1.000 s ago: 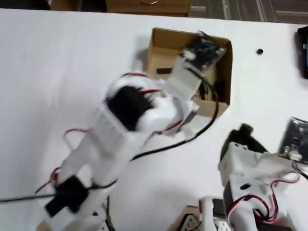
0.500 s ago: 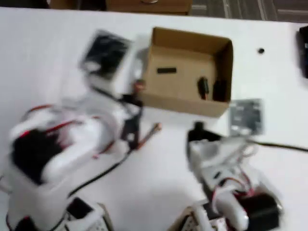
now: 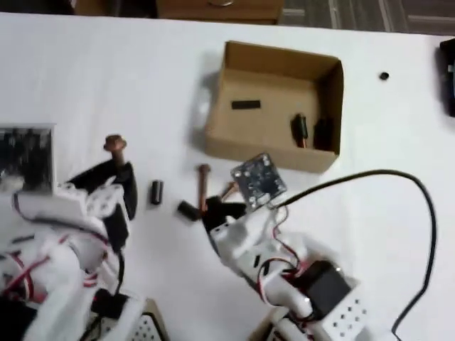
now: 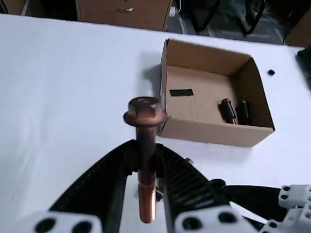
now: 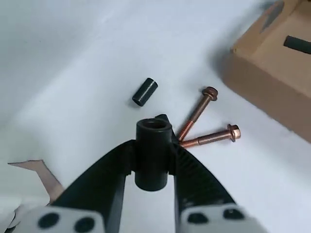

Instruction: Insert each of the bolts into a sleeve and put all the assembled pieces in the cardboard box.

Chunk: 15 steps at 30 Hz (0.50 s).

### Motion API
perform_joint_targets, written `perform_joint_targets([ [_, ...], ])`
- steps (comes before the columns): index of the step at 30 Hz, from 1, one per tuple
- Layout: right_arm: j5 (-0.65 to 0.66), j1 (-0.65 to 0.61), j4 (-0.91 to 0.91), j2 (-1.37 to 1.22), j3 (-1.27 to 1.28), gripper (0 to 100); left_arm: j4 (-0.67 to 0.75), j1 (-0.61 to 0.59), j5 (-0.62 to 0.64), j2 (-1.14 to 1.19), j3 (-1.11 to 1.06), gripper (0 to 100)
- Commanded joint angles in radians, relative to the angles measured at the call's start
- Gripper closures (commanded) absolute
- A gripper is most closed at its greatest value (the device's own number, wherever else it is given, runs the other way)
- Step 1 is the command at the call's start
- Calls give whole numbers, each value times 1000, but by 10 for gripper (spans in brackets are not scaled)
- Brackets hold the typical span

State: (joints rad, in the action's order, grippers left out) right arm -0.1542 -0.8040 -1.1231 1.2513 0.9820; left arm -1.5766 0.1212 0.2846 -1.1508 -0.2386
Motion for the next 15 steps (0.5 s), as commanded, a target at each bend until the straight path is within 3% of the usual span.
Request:
perform_joint_targets([
  [1, 9, -21, 124, 5, 57, 979, 138, -8, 14, -104, -159, 977],
  [5, 11, -25, 251, 7, 172, 979, 255, 20, 43, -180, -314, 977],
  [12, 11, -27, 294, 77, 250, 979, 322, 308, 49, -186, -452, 977],
  [15, 11, -27, 298, 193, 319, 979, 384, 324, 49, -186, -533, 977],
])
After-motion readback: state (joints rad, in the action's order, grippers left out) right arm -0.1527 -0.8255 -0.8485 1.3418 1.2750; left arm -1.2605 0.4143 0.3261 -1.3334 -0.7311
